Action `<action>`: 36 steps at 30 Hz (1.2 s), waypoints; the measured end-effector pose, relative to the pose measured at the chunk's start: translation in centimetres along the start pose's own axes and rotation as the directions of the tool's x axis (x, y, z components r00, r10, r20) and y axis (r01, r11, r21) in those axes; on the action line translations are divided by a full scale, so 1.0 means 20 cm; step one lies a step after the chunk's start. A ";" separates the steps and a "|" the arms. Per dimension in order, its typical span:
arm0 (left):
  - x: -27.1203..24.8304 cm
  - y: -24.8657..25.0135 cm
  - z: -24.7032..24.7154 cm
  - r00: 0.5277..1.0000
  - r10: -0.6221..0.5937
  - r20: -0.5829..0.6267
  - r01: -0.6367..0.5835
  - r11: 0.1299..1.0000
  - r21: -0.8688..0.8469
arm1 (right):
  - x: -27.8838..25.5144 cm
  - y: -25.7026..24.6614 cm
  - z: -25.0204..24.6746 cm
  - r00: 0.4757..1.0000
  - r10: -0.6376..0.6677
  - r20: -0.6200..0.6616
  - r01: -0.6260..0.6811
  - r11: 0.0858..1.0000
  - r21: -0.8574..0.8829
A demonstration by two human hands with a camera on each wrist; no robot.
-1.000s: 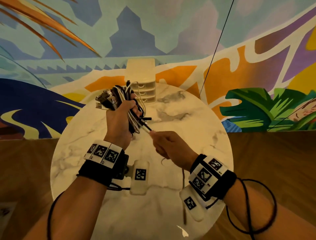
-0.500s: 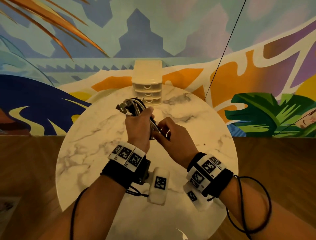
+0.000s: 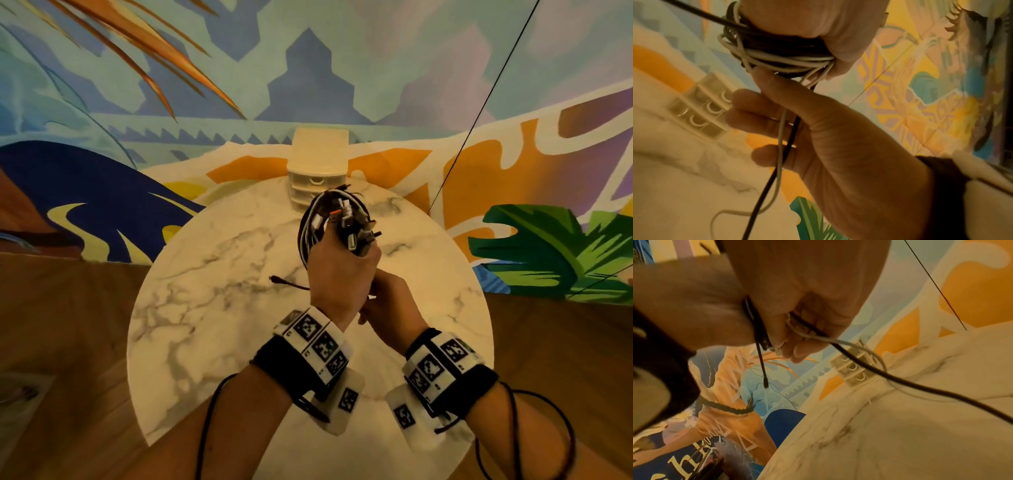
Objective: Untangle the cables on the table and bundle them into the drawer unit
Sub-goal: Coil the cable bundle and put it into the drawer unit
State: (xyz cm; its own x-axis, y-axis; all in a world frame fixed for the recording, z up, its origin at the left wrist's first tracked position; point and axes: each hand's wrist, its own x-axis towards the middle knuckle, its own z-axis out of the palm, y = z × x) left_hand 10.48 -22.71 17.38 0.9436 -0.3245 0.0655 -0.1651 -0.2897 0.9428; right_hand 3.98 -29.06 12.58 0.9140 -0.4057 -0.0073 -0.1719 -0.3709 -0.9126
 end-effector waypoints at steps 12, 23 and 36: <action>0.00 0.04 0.06 0.990 0.116 0.080 -0.122 0.989 0.083 | 0.00 0.03 0.04 0.995 0.087 -0.039 -0.085 0.996 0.040; 0.02 -0.05 0.03 0.998 0.013 0.057 -0.014 1.000 0.016 | -0.01 0.00 0.07 0.990 0.129 -0.057 -0.116 0.976 0.185; 0.01 -0.13 0.00 0.993 0.003 0.117 -0.013 0.997 0.079 | -0.02 0.04 -0.02 0.976 0.119 0.184 -0.140 0.985 0.105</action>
State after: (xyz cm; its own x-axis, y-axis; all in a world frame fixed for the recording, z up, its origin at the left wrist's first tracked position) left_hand 11.11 -22.04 14.97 0.9031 -0.4284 0.0300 -0.1990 -0.3556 0.9132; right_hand 3.43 -29.52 11.99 0.9390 -0.2863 -0.1907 -0.2584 -0.2212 -0.9404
